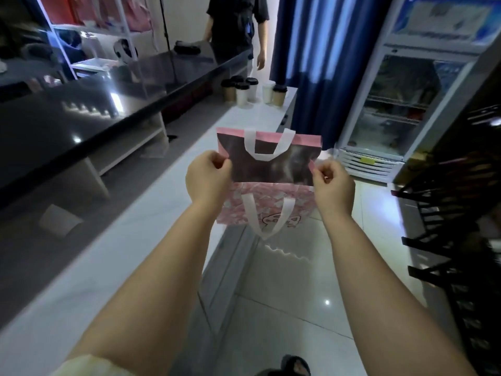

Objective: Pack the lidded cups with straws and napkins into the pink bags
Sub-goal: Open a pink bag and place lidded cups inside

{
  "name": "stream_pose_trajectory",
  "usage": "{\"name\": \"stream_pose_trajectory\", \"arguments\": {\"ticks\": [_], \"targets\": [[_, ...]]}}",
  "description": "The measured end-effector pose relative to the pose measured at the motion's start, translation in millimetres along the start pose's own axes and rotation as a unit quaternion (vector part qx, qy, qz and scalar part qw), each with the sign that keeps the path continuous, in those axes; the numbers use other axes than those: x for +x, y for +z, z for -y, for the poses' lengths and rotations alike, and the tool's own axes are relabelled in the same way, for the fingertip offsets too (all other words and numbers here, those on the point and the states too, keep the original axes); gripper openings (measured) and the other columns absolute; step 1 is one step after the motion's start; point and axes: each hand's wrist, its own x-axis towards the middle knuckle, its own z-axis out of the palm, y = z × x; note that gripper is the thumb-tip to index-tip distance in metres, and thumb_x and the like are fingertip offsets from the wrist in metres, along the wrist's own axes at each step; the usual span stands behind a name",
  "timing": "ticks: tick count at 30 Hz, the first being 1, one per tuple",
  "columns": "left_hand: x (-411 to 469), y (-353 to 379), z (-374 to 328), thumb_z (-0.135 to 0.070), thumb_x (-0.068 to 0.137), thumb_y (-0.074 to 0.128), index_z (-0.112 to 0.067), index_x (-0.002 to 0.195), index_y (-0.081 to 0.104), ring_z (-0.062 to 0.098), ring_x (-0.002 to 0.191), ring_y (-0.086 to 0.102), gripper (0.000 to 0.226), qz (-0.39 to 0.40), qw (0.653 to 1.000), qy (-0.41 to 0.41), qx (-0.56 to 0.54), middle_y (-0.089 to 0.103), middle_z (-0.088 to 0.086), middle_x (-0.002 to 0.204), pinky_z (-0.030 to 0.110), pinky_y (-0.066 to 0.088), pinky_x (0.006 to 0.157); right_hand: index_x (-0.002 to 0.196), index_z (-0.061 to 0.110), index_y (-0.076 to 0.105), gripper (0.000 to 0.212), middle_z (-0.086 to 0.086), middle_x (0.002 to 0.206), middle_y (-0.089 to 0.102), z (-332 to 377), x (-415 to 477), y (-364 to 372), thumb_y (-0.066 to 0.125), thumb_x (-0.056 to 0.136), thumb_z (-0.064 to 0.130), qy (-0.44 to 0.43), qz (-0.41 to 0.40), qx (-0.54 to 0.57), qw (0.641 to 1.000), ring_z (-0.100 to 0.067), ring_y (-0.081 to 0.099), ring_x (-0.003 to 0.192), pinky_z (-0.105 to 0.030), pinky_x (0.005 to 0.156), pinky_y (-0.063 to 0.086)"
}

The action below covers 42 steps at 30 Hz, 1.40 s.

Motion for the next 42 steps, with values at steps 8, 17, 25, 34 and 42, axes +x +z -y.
{"name": "stream_pose_trajectory", "arguments": {"ticks": [8,17,25,34,42], "targets": [[23,130,-40,-0.030,0.085,0.068,-0.029,0.070,0.066,0.011,0.070,0.063,0.015,-0.063,0.996,-0.011,-0.061,0.065,-0.013,0.069,0.033,0.057,0.063,0.079,0.023,0.060,0.012,0.010,0.078,0.060,-78,119,-11,0.065,0.090,0.021,-0.034,0.042,0.034,0.998,-0.014,0.056,0.081,-0.022,0.064,0.043],[77,233,-45,-0.030,0.081,0.070,-0.028,0.074,0.070,0.005,0.079,0.061,0.007,-0.124,0.991,-0.005,-0.057,0.067,-0.017,0.073,0.027,0.049,0.073,0.080,0.028,0.061,0.012,0.011,0.085,0.060,-151,225,27,0.068,0.087,0.021,-0.047,0.047,0.046,0.997,-0.016,0.044,0.097,-0.029,0.074,0.038],[203,315,-36,-0.036,0.080,0.069,-0.035,0.074,0.066,0.005,0.080,0.063,0.006,-0.152,0.983,-0.012,-0.099,0.067,-0.017,0.077,0.009,0.042,0.070,0.081,0.026,0.061,0.011,0.017,0.081,0.058,-169,342,112,0.068,0.088,0.021,-0.064,0.070,0.078,0.992,-0.024,0.054,0.096,-0.028,0.076,0.045],[415,369,-29,-0.029,0.079,0.066,-0.034,0.063,0.062,0.007,0.070,0.064,0.017,-0.176,0.980,-0.057,-0.079,0.065,-0.015,0.066,0.040,0.057,0.068,0.073,0.026,0.063,0.017,0.009,0.079,0.064,-129,519,261,0.070,0.086,0.017,-0.066,0.181,0.121,0.974,-0.007,0.057,0.082,-0.019,0.069,0.044],[486,396,-3,-0.026,0.081,0.069,-0.035,0.065,0.063,0.003,0.066,0.064,0.019,-0.259,0.956,-0.130,-0.049,0.066,-0.015,0.066,0.029,0.055,0.065,0.076,0.028,0.064,0.013,0.012,0.079,0.064,-129,607,377,0.069,0.088,0.025,-0.075,0.236,0.180,0.952,-0.015,0.059,0.085,-0.032,0.075,0.050]]}}
